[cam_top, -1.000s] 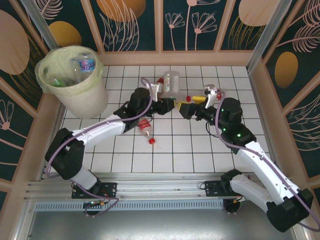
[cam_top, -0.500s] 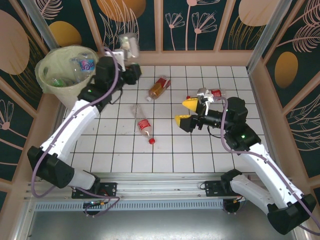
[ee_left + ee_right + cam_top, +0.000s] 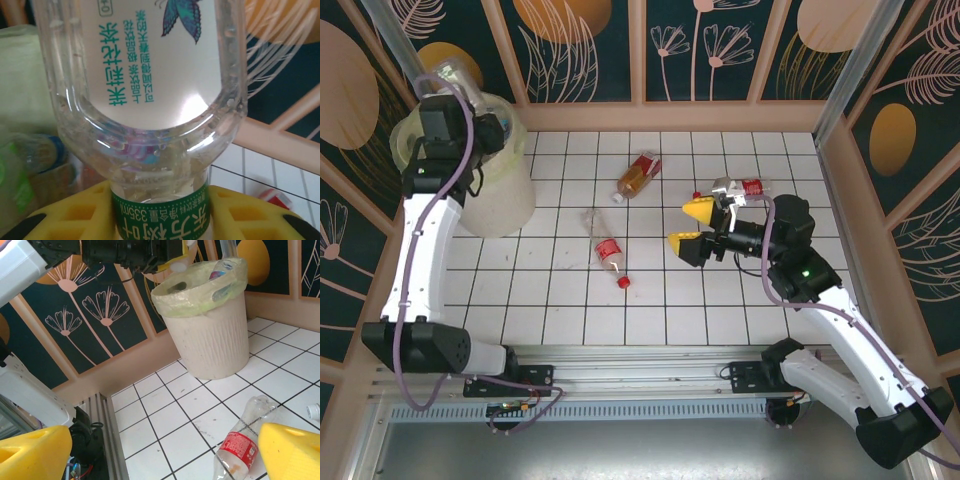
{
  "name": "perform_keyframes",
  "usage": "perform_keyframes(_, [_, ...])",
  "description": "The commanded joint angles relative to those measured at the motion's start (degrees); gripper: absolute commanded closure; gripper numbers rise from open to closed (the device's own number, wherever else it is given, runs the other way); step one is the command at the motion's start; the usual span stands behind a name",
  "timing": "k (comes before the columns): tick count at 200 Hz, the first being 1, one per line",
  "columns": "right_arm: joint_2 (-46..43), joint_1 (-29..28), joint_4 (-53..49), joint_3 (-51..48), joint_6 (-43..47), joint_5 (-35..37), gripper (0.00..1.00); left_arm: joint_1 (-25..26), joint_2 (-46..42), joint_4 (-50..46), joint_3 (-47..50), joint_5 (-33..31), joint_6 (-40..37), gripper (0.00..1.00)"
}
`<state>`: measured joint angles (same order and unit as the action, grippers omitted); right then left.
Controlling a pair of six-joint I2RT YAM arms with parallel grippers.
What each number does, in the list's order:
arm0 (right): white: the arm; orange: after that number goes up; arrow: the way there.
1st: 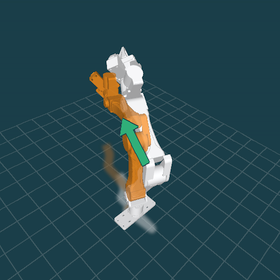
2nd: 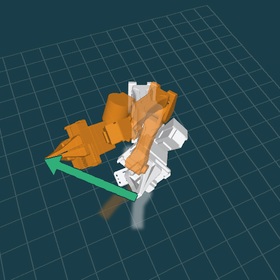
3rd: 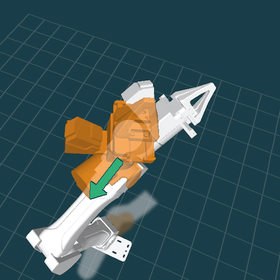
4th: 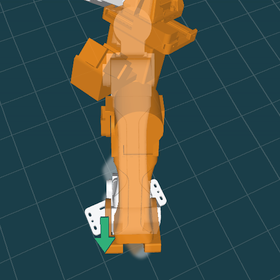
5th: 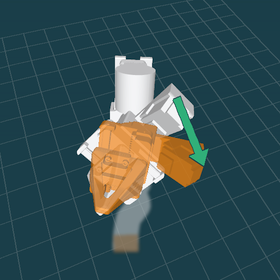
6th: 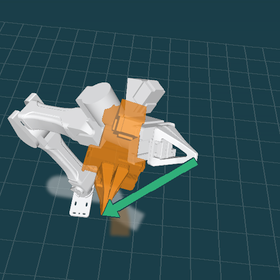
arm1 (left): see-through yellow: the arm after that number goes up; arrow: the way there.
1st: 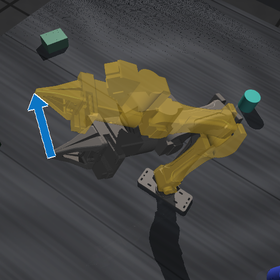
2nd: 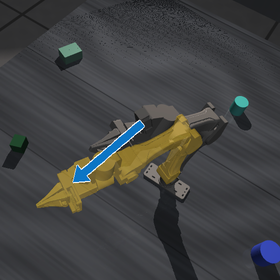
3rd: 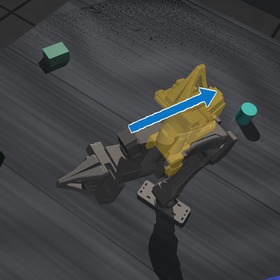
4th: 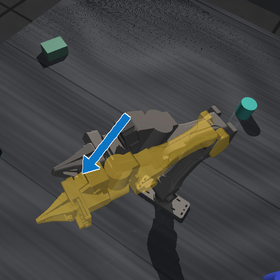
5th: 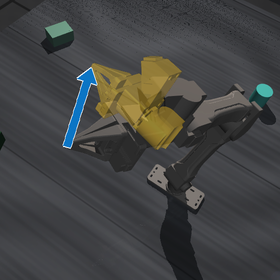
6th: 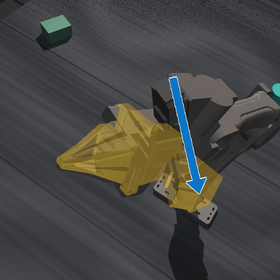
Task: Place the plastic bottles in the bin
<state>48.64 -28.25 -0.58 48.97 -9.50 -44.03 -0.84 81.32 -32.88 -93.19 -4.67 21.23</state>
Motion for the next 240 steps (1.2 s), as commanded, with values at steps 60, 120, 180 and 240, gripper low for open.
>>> perform_keyframes(60, [-1.6, -0.9, 1.5, -1.3, -0.3, 1.3, 0.04, -8.0, 7.3, -3.5, -1.2, 4.3, 0.4, 0.57])
perform_keyframes(120, [0.2, -0.9, 1.5, -1.7, -0.7, 4.5, 0.04, -8.1, 6.6, -4.6, -1.3, 4.7, 0.6, 0.29])
perform_keyframes(180, [4.9, -2.8, -0.1, -1.5, -0.7, 17.3, 0.09, -8.1, -0.6, -2.2, 1.8, 7.2, -0.5, 0.08])
perform_keyframes(240, [15.2, -9.7, -0.6, -0.1, -0.5, 26.1, 0.2, -7.4, -14.7, 6.5, 9.3, 23.3, -4.0, 0.01])
